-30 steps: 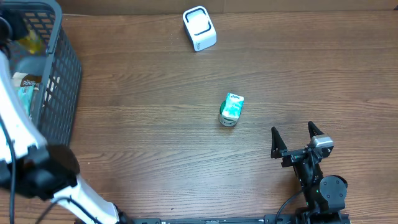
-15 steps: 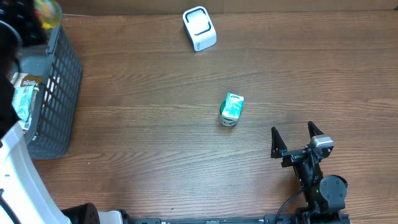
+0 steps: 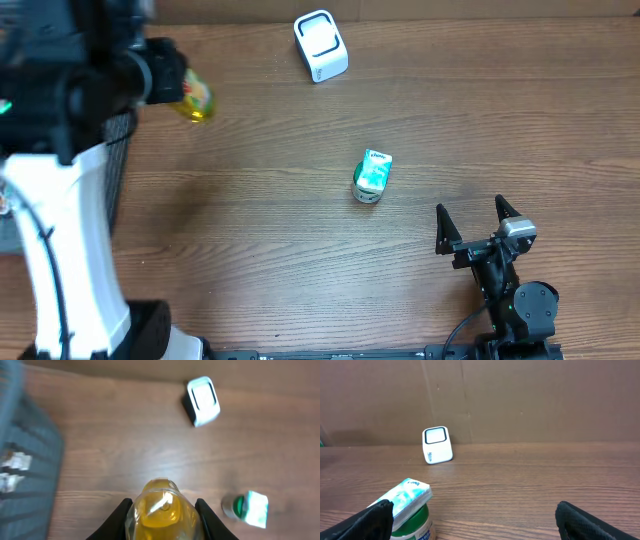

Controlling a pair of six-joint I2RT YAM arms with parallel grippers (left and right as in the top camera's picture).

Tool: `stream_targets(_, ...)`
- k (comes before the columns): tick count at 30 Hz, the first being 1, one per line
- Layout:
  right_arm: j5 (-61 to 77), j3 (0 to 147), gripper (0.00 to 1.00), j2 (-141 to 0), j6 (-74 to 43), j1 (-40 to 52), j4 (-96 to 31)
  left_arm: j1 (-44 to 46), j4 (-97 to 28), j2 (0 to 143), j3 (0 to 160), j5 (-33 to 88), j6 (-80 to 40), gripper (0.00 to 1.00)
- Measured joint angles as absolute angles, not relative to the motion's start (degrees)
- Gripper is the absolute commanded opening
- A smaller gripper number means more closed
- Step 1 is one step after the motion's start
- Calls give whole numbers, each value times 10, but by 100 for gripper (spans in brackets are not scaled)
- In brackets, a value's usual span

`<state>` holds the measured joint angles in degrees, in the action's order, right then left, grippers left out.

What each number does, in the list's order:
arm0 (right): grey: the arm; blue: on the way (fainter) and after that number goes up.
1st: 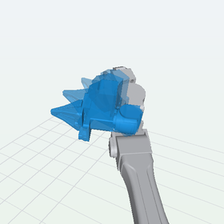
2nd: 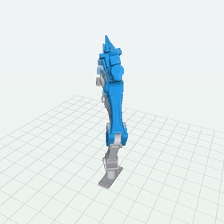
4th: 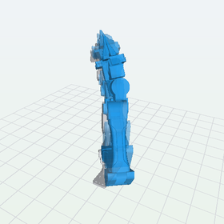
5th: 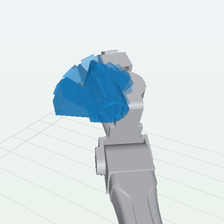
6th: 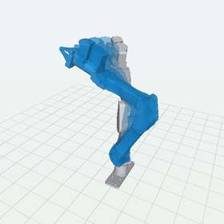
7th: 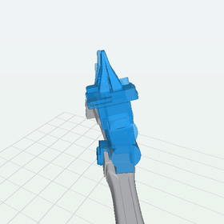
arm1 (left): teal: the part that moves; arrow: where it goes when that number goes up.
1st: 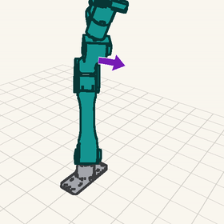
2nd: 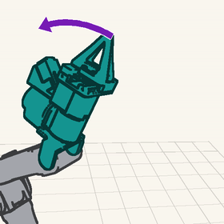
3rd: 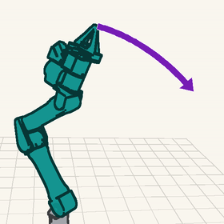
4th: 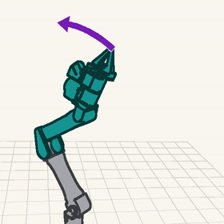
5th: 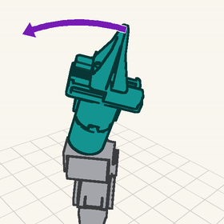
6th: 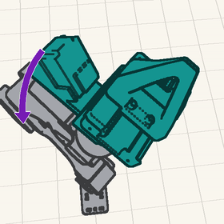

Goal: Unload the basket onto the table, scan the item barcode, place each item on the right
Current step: 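Lift the oil bottle out and carry it toward the white scanner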

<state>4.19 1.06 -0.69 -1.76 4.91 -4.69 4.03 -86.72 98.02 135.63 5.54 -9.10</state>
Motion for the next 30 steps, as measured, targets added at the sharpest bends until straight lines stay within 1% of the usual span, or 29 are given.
stream_targets(7,42,11,100,-7,-17,49,-47,125,-869,1056,1356,50,-109,15)
stream_targets(10,42,11,100,-7,-18,49,-47,164,-862,1088,1356,30,-125,14)
stream_targets(11,42,11,100,-7,-18,49,-47,190,-856,1111,1356,15,-136,14)
stream_targets(14,42,11,100,-7,-17,49,-47,225,-844,1145,1356,-4,-158,17)
stream_targets(20,42,11,100,-7,-18,49,-47,296,-817,1222,1356,-29,-185,18)
stream_targets(27,42,11,100,-7,-18,49,-47,358,-741,1282,1356,-55,-211,17)
stream_targets(30,42,11,100,-7,-17,49,-47,371,-724,1289,1356,-73,-224,17)
